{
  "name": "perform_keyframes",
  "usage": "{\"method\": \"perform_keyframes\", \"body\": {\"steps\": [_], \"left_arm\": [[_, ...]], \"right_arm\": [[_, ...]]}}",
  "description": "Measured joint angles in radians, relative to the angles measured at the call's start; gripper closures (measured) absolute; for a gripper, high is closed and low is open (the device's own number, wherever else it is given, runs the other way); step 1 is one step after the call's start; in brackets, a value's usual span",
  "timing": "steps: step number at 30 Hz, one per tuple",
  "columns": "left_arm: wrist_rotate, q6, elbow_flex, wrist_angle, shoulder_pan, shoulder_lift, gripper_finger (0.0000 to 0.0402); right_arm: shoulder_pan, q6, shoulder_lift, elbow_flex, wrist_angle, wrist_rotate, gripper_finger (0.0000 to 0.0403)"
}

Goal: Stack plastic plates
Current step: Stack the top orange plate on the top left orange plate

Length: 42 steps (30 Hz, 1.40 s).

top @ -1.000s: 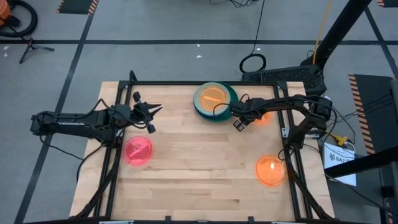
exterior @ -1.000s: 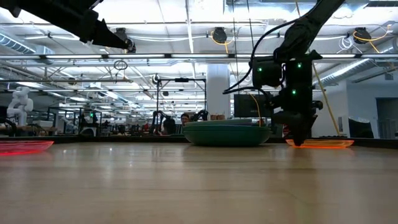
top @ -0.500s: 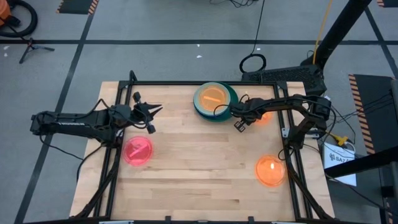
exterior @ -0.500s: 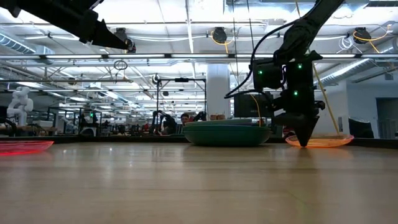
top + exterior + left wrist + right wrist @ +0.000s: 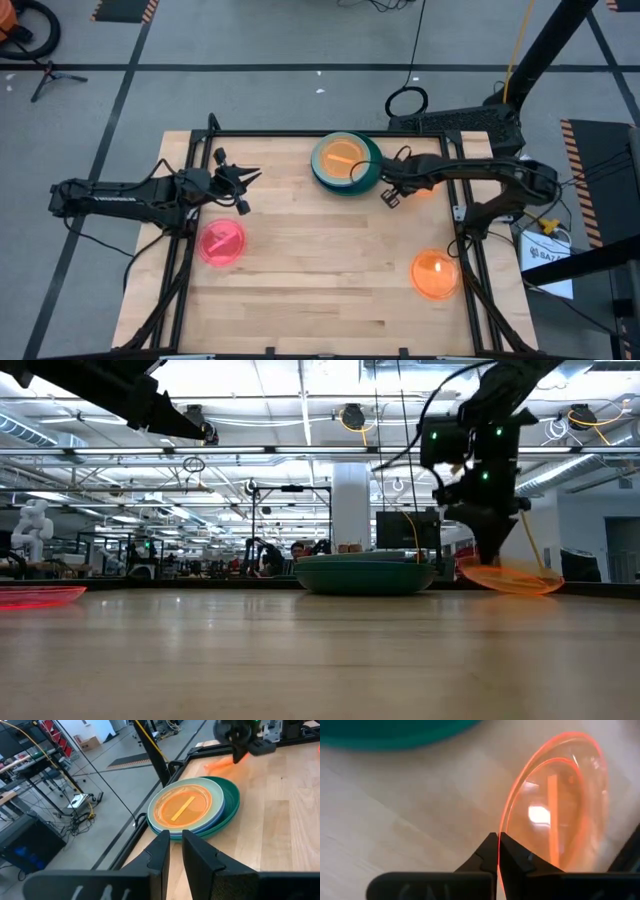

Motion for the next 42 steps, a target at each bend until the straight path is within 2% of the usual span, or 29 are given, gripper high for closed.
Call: {"method": "perform_keyframes", "body": {"steps": [6, 12, 17, 22, 26, 28, 33, 42], "left_arm": [[0.000, 0.004, 0.000, 0.002, 0.000, 0.000, 0.0344], [0.000, 0.011, 0.000, 0.013, 0.000, 0.000, 0.0344], [0.000, 0.020, 0.000, 0.015, 0.000, 0.000, 0.0344], [0.000, 0.024, 0.000, 0.014, 0.000, 0.000, 0.0344], [0.000, 0.024, 0.000, 0.014, 0.000, 0.000, 0.0344], [0.000, 0.024, 0.000, 0.013, 0.000, 0.000, 0.0344], [0.000, 0.022, 0.000, 0.009, 0.000, 0.000, 0.0344], [0.000, 0.014, 0.000, -0.002, 0.000, 0.000, 0.0344]], "right_arm": [[0.002, -0.012, -0.111, 0.044, -0.001, 0.075, 0.0402], [0.047, -0.094, -0.106, 0.194, 0.033, 0.106, 0.0402], [0.103, -0.196, -0.030, 0.337, 0.093, 0.105, 0.0402], [0.155, -0.338, 0.104, 0.468, 0.122, 0.090, 0.0402], [0.183, -0.526, 0.209, 0.549, 0.117, -0.005, 0.0403], [0.193, -0.617, 0.255, 0.574, 0.106, -0.033, 0.0403], [0.200, -0.768, 0.331, 0.600, 0.043, -0.028, 0.0403], [0.189, -0.792, 0.398, 0.601, 0.053, -0.027, 0.0403]]}}
